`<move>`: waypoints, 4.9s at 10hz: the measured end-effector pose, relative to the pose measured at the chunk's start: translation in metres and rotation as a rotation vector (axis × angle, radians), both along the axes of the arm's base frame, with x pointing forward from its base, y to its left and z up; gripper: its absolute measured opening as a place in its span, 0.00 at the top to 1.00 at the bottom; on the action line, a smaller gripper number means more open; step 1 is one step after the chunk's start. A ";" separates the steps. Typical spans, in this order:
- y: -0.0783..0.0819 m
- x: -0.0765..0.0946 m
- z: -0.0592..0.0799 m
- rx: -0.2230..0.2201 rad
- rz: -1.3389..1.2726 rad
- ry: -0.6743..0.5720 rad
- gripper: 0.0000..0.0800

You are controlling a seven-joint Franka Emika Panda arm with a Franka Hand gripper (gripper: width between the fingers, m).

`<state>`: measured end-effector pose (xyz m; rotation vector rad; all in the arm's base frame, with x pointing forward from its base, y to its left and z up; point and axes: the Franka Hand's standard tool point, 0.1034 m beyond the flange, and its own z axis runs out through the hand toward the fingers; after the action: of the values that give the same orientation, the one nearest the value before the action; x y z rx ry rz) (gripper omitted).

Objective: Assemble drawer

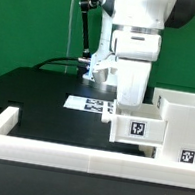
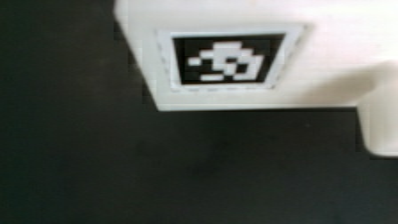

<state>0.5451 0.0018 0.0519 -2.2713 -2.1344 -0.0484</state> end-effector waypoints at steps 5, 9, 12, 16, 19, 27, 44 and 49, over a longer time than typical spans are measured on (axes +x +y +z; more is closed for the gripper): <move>-0.004 -0.002 -0.003 -0.005 0.085 -0.020 0.95; -0.002 -0.001 -0.002 -0.025 0.111 -0.023 0.95; 0.008 0.002 -0.001 -0.024 0.056 -0.019 0.95; 0.011 0.001 0.000 -0.031 0.017 0.007 0.95; 0.010 -0.001 0.002 -0.027 0.003 -0.007 0.67; -0.022 0.017 0.050 -0.077 0.073 0.017 0.19; 0.017 0.046 0.005 0.210 0.022 0.063 0.19; 0.017 0.046 0.003 0.162 0.023 0.054 0.19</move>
Offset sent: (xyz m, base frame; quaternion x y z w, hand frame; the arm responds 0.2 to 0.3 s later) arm -0.0120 -0.0005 -0.0078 0.0027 -0.0022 -0.1084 0.9941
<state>0.5913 0.0184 0.0551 -2.1340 -2.0485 -0.1523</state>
